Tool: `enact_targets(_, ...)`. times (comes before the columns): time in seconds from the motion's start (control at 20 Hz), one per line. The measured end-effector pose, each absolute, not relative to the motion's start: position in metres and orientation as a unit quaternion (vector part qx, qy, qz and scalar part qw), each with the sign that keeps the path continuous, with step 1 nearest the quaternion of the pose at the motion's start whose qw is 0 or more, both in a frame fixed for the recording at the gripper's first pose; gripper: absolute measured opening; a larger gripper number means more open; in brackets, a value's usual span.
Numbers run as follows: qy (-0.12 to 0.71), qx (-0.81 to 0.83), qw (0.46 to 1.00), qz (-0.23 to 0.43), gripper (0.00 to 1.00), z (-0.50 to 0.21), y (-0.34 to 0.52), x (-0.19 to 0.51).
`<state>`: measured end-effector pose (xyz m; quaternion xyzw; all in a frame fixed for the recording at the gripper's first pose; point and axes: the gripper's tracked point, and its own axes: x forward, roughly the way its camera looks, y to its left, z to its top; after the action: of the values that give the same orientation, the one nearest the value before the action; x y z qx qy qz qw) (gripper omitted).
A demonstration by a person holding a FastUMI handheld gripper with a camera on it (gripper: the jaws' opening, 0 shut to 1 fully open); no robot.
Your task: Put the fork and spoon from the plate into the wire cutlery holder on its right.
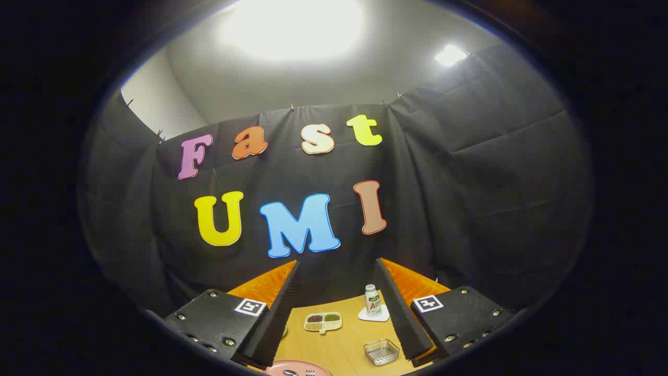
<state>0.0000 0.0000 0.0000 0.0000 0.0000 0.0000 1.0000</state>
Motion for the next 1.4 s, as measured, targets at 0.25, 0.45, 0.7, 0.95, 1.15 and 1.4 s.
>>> enact_targets(0.25, -0.002, 0.004, 1.000, -0.003, 0.87, -0.001, -0.004, 0.003)
enact_targets(0.45, -0.007, -0.001, 1.000, -0.009, 0.87, -0.001, -0.008, 0.009)
enact_targets(0.7, -0.014, -0.009, 1.000, -0.001, 0.87, -0.003, 0.002, 0.017)
enact_targets(0.95, 0.012, -0.023, 0.999, 0.033, 0.87, -0.026, 0.031, 0.025)
enact_targets(1.15, 0.061, -0.062, 0.994, 0.063, 0.87, -0.071, 0.055, 0.030)
enact_targets(1.4, 0.209, -0.077, 0.967, 0.127, 0.87, -0.173, 0.089, 0.019)
